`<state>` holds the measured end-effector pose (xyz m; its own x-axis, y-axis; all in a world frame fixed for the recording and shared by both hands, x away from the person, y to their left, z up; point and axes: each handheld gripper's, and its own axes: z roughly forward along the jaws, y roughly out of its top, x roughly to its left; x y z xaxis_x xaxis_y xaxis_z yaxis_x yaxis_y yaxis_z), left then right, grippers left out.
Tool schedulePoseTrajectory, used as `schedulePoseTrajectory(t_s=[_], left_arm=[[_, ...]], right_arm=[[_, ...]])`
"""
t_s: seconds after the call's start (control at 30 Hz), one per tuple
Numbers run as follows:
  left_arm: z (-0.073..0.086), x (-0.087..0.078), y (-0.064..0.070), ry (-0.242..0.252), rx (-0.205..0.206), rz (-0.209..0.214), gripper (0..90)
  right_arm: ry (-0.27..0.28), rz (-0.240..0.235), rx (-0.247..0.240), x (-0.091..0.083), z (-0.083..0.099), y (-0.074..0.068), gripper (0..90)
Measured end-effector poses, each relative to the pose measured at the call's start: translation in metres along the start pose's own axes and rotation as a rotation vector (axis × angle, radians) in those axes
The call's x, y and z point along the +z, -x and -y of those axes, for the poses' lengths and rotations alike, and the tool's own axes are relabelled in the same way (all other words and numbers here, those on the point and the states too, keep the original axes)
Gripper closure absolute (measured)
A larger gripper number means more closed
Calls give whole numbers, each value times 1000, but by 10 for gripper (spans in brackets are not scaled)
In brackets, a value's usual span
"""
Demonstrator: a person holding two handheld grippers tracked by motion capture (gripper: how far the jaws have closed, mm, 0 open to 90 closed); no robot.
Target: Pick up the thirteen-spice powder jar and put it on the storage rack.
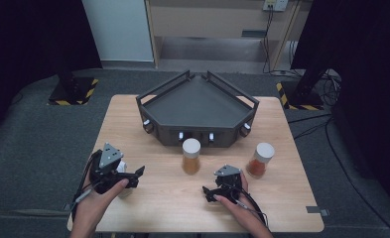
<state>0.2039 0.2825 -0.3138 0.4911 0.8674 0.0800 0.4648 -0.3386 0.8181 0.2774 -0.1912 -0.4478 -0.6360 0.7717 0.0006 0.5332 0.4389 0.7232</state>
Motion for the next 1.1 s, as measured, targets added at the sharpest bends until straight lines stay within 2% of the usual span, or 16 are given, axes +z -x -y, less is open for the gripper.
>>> schedulePoseTrajectory(t_s=[0.57, 1.1], left_arm=[[17, -6, -15, -2, -29, -19, 18], [28, -8, -20, -6, -49, -32, 18]], right_arm=[[-1, -1, -1, 0, 0, 0, 7], [-1, 0, -1, 0, 0, 0, 6]])
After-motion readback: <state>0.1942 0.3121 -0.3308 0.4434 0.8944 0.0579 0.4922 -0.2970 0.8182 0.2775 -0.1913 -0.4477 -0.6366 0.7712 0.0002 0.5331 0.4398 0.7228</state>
